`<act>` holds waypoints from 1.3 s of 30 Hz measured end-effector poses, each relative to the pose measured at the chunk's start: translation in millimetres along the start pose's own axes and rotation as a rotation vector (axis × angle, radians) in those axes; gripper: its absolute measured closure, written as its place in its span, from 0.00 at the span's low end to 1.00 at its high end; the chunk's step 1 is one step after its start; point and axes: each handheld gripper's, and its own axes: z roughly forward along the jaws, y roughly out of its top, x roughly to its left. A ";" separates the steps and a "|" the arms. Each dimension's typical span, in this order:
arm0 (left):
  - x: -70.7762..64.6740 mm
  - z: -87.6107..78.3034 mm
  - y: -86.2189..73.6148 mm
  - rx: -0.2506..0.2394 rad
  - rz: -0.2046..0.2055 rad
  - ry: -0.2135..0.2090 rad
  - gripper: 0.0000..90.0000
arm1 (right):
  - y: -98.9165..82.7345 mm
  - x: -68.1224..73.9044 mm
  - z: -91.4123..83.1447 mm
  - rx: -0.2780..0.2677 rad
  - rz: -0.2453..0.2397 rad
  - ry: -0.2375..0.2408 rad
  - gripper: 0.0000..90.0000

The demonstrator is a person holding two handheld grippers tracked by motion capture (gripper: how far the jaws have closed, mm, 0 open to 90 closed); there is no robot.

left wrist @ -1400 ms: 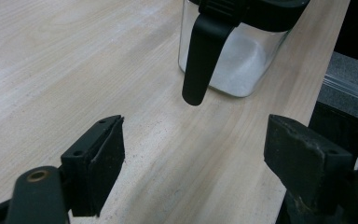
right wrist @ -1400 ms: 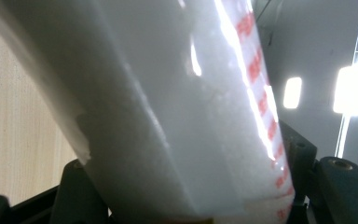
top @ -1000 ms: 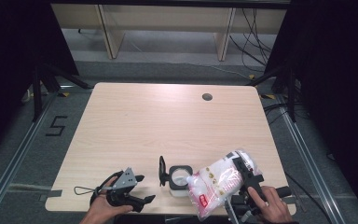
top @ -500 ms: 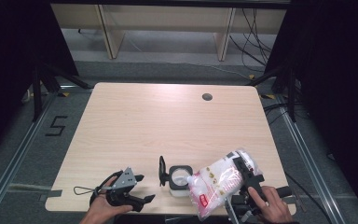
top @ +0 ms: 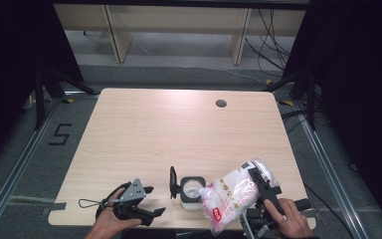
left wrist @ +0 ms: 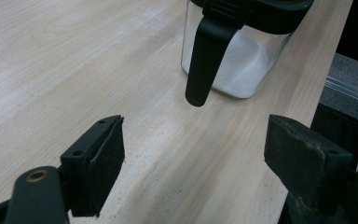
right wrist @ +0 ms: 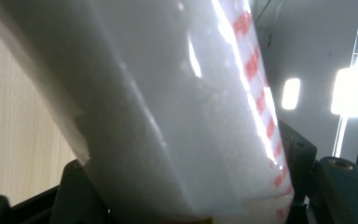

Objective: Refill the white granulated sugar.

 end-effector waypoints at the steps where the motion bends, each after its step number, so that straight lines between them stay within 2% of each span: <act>1: 0.0 0.0 0.0 0.000 0.000 0.000 0.22 | -0.2 -0.2 0.6 -0.007 -0.003 -0.001 0.42; 2: 0.7 -0.2 0.0 0.005 0.004 0.003 0.22 | -0.8 0.6 2.5 -0.030 -0.002 -0.019 0.43; 3: 0.6 -0.5 -0.1 0.004 0.002 0.004 0.22 | -0.2 0.7 0.5 0.001 0.006 0.004 0.42; 4: 0.2 -0.4 0.0 -0.001 -0.002 0.001 0.22 | -0.1 0.3 0.0 0.002 0.002 0.001 0.42; 6: 2.0 -1.1 0.6 0.002 0.027 -0.004 0.22 | -1.2 0.2 1.9 -0.029 0.005 -0.020 0.42; 8: 2.1 -1.0 0.5 -0.001 0.030 -0.001 0.22 | -1.2 0.3 1.3 -0.017 0.015 -0.015 0.42; 10: 1.7 -1.0 0.5 -0.001 0.030 0.003 0.22 | -0.8 -1.1 -0.3 -0.002 -0.002 -0.003 0.43; 11: 1.9 -0.8 0.4 0.000 0.028 -0.001 0.22 | -1.1 -0.9 0.3 -0.009 0.006 -0.003 0.43; 12: 0.2 -1.0 0.0 0.002 -0.002 0.006 0.22 | -1.6 -0.1 1.8 -0.028 0.008 -0.022 0.43; 13: 1.0 -1.0 0.3 0.001 0.007 0.001 0.22 | -0.5 -0.4 -0.4 0.003 0.011 -0.004 0.42; 14: 1.6 -1.1 0.5 0.002 0.016 -0.001 0.22 | -0.8 2.4 -0.9 0.008 0.046 0.003 0.42; 15: 0.3 -1.0 0.1 0.001 -0.002 0.007 0.22 | -0.8 1.8 -0.7 0.003 0.039 0.003 0.42; 16: 0.6 -0.4 -0.1 -0.002 -0.002 0.002 0.22 | -0.7 0.8 -0.5 0.000 0.032 0.002 0.43; 17: -0.2 -0.2 -0.3 -0.009 -0.011 0.004 0.22 | -0.8 1.7 -0.6 0.005 0.047 -0.002 0.43; 18: 1.8 -1.6 0.2 0.013 0.014 0.014 0.22 | -0.6 1.7 -0.8 0.009 0.047 -0.005 0.43; 20: 1.8 -1.8 0.5 0.008 0.019 0.008 0.22 | -0.8 2.7 -1.1 0.011 0.056 0.003 0.42; 23: 2.3 -1.9 0.5 0.010 0.020 0.007 0.22 | -0.4 1.8 -0.7 0.006 0.041 -0.002 0.43; 25: 2.0 -1.7 0.4 0.007 0.010 0.003 0.22 | 0.5 -2.2 -0.1 -0.012 -0.021 -0.010 0.43; 27: 1.5 -1.2 0.1 0.002 -0.003 0.001 0.22 | 0.6 -1.1 -0.9 0.000 0.001 -0.013 0.43; 29: 1.6 -1.2 0.2 0.002 -0.003 0.000 0.22 | 0.7 -1.8 -1.2 0.000 -0.014 -0.010 0.43; 31: 1.5 -1.1 0.1 0.000 -0.006 0.001 0.22 | 0.3 -1.5 -1.4 0.002 -0.007 -0.010 0.43; 32: 1.6 -1.1 0.1 0.000 -0.005 0.001 0.22 | -0.3 2.0 -1.1 0.012 0.036 -0.001 0.43; 33: 1.4 -1.2 0.1 0.000 -0.008 0.001 0.22 | -0.4 1.1 0.4 -0.007 0.015 -0.009 0.43; 35: 1.6 -1.2 0.1 0.001 -0.006 0.000 0.22 | 0.3 -1.2 -0.1 -0.006 -0.018 -0.005 0.43; 38: 1.6 -1.2 0.1 0.001 -0.005 0.000 0.22 | 0.6 0.2 -0.4 0.003 0.005 -0.001 0.43; 39: 1.5 -1.3 0.2 0.000 -0.005 0.000 0.22 | 0.9 -0.4 -0.9 0.005 -0.008 -0.008 0.43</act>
